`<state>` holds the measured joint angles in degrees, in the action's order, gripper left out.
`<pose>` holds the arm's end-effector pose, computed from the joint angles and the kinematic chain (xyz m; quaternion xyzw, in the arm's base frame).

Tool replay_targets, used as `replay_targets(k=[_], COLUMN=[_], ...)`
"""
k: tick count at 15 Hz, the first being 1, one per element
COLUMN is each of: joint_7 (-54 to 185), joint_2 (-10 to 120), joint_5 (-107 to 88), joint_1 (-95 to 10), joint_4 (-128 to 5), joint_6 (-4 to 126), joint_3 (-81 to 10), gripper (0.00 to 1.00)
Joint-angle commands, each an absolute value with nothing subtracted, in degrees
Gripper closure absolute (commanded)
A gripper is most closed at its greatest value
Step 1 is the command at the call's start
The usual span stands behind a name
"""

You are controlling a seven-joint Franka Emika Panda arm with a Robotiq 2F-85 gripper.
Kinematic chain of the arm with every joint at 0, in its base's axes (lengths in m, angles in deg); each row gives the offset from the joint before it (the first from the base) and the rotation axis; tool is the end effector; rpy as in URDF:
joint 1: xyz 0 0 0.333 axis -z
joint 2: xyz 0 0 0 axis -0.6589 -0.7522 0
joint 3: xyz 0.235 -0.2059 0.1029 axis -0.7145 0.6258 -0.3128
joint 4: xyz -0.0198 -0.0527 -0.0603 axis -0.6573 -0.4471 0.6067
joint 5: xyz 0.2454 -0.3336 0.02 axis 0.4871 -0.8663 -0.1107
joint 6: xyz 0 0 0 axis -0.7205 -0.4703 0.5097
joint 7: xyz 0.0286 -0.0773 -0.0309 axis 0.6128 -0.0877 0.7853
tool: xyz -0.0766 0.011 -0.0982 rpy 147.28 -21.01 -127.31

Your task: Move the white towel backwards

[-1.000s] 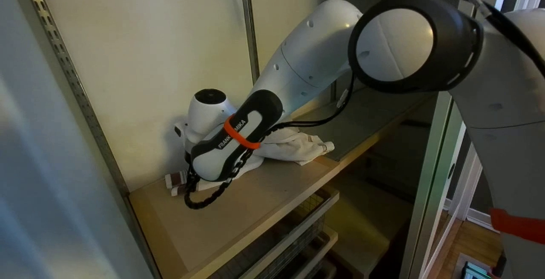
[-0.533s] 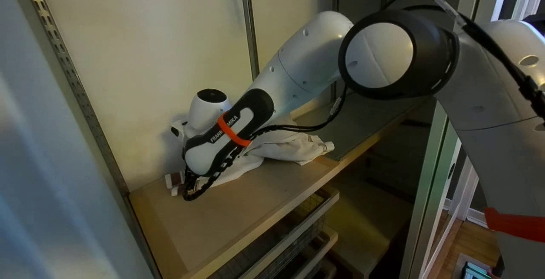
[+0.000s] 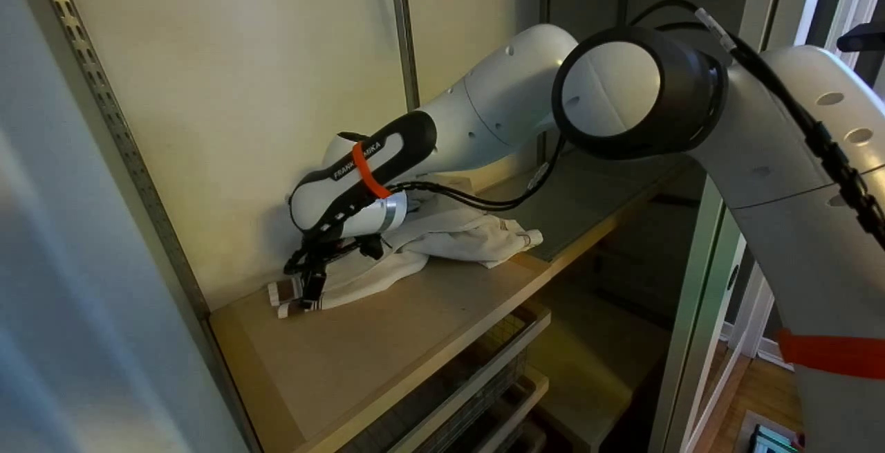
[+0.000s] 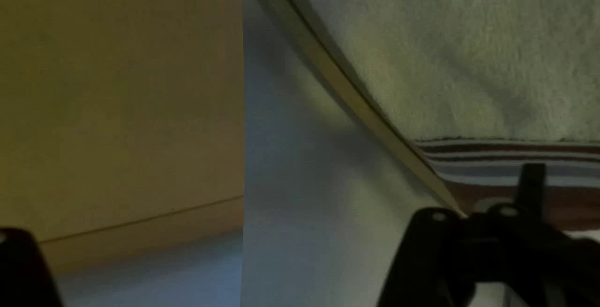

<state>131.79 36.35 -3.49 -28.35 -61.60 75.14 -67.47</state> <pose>0.7431 0.1381 0.3229 -0.8099 -0.5304 -0.2452 0.0515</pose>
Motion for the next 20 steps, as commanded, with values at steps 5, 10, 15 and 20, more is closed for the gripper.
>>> replay_targets(k=[5, 10, 15, 20], joint_7=[138.0, 138.3, 138.4, 141.0], joint_2=[33.0, 32.2, 32.3, 35.0], joint_5=[3.6, 3.1, 2.8, 4.3], joint_1=[-31.4, -33.7, -35.3, -36.5], joint_4=[-54.8, -52.9, -52.6, -55.2], joint_6=[64.1, 61.7, 58.1, 50.1], joint_3=[-63.3, -60.2, -58.7, -60.3], gripper=[0.53, 0.80, 1.00, 0.99])
